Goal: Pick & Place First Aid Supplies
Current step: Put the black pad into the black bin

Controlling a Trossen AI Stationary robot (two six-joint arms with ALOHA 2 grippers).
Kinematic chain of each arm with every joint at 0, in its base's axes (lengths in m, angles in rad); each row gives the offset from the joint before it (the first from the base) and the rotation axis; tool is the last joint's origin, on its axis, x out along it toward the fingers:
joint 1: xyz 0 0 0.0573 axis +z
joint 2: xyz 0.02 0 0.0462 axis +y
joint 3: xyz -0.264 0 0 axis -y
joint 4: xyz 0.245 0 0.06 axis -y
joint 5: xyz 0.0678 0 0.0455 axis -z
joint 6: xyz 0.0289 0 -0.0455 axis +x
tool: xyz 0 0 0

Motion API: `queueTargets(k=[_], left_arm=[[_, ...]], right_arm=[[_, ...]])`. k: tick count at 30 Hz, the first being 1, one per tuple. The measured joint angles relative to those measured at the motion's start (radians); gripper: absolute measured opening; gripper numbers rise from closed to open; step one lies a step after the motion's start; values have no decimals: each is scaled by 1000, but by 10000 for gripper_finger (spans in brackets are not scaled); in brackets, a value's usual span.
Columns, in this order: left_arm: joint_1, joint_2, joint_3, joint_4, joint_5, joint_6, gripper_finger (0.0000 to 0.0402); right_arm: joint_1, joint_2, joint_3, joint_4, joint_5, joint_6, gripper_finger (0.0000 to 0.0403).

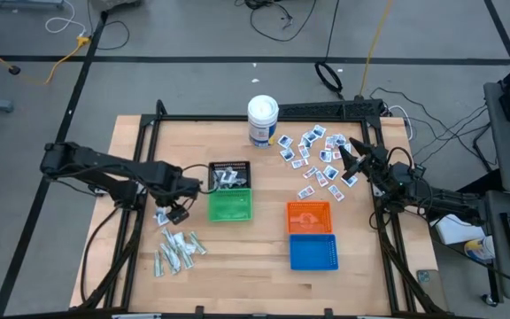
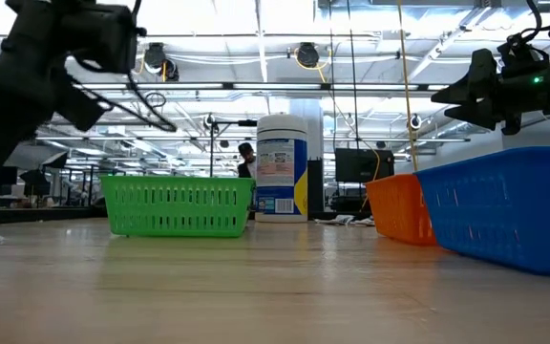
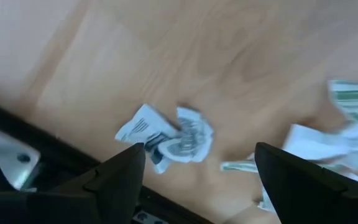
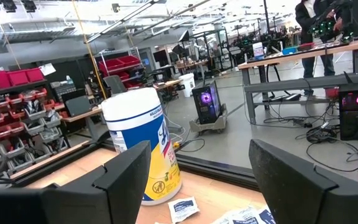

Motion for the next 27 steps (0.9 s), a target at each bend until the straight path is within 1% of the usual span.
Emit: queueTargets(k=[5,11,15,22,27], left_arm=[[-16,27,-56,47,14,-29,295],[-31,55,-105,97,34,-36,295],[-43,76,-135,165,82,-46,289],[-49,92,-137,229,127,-42,273],[-52,93,-145,253,126,-42,252]], right_arm=[[0,0,0,0,0,0,267],[0,0,0,1,0,0,267],[0,0,0,0,0,0,267],[0,0,0,0,0,0,267],[0,0,0,0,0,0,267]])
